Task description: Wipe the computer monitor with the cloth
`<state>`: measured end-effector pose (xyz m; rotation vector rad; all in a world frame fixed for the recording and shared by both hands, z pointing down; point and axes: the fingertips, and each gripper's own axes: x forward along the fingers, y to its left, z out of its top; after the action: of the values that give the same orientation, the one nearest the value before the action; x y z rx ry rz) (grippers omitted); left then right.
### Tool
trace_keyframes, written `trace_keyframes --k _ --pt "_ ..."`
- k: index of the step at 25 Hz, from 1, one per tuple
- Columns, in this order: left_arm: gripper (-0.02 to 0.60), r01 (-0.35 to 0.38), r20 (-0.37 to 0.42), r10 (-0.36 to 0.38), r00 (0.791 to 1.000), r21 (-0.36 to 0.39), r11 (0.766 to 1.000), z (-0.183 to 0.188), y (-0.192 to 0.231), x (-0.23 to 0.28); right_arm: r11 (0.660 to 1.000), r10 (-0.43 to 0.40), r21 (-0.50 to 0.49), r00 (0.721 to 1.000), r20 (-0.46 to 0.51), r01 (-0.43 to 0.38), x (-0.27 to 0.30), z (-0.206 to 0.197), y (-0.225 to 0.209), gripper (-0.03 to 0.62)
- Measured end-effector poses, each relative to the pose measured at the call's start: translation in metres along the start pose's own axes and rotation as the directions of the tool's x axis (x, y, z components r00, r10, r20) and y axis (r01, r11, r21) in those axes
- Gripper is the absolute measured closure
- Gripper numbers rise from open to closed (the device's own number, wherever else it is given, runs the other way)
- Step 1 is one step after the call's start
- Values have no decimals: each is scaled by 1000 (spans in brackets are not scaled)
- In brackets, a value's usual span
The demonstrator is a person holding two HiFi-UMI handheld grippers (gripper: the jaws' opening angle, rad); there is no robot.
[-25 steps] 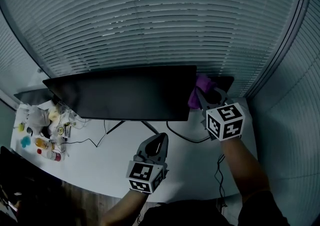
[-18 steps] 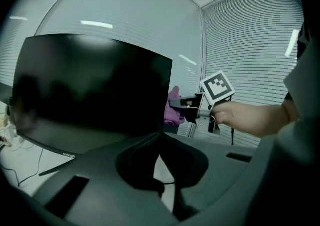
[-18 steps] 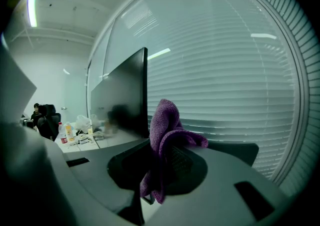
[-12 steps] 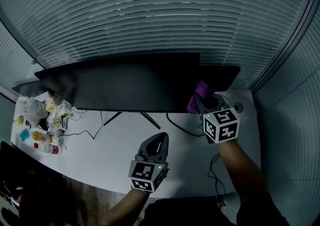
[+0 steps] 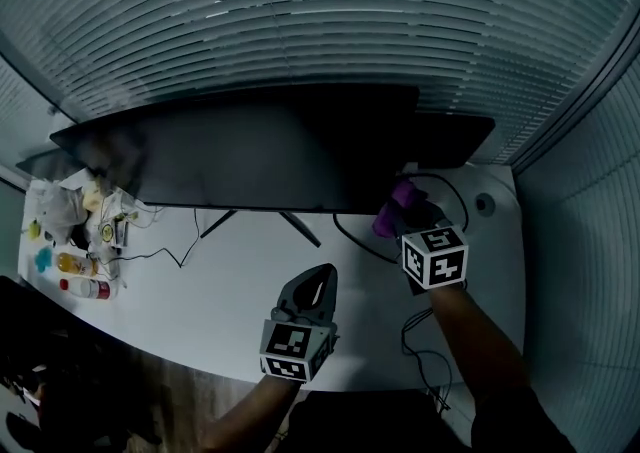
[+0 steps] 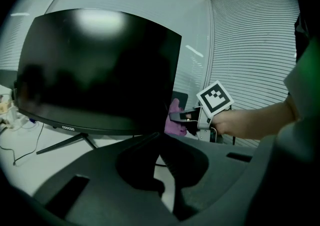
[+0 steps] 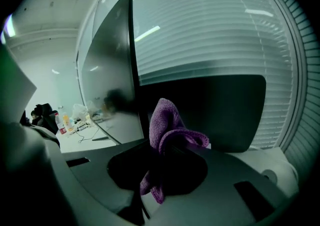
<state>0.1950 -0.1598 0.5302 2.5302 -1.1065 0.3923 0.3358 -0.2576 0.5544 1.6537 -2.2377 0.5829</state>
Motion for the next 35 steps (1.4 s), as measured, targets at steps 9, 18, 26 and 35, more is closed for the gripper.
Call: trace_keyframes --k 9,18,26,35 --pt "575 5 -11 -5 1000 -7 1000 -8 3 5 998 20 58 996 -88 -15 5 -41 2 522" --pt "575 7 -13 -6 1000 18 1000 -9 0 -2 995 34 95 991 -131 -21 -6 -67 13 522" --pt "575 -7 -15 8 1000 19 1000 -12 14 -22 994 14 111 986 -165 5 3 -80 23 522" --pt "575 24 -21 -24 999 29 999 -14 57 -52 984 -71 148 983 -169 97 28 -77 43 522"
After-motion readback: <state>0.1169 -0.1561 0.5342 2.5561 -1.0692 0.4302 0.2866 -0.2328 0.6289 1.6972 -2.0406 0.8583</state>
